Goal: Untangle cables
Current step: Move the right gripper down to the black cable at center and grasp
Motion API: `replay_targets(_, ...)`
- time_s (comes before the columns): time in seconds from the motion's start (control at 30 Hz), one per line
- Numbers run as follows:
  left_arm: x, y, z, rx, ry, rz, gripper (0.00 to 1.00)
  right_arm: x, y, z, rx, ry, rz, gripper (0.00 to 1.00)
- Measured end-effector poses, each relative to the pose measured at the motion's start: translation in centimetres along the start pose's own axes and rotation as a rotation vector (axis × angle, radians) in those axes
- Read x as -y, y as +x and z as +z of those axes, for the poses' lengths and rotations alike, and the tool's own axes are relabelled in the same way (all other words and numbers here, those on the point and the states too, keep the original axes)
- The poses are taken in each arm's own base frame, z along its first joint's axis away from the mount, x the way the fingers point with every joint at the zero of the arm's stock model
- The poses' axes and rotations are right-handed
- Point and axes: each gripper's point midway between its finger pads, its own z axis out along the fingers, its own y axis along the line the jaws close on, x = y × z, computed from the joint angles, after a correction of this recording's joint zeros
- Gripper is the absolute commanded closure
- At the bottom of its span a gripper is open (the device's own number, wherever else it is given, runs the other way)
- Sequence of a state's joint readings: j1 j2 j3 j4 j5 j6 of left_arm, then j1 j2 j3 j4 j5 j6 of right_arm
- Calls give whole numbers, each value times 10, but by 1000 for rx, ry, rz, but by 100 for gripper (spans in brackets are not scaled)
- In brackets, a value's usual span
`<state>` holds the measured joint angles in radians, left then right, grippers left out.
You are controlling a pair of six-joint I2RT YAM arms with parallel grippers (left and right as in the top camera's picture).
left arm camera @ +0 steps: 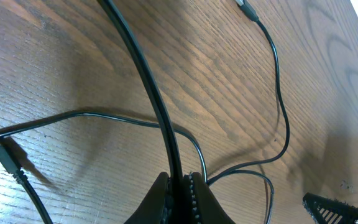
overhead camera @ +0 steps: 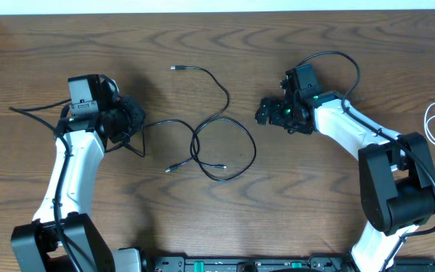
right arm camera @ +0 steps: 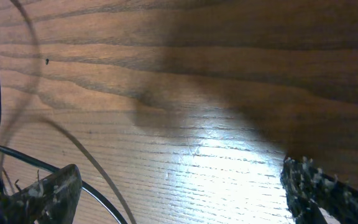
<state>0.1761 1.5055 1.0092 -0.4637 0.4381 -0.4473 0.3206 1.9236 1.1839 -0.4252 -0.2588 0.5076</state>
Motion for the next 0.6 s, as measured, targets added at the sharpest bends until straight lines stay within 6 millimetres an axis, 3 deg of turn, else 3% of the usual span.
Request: replay_targets(0.6,0,0,0,0,0,0,91,-7,5,2,-11,-10,-16,1)
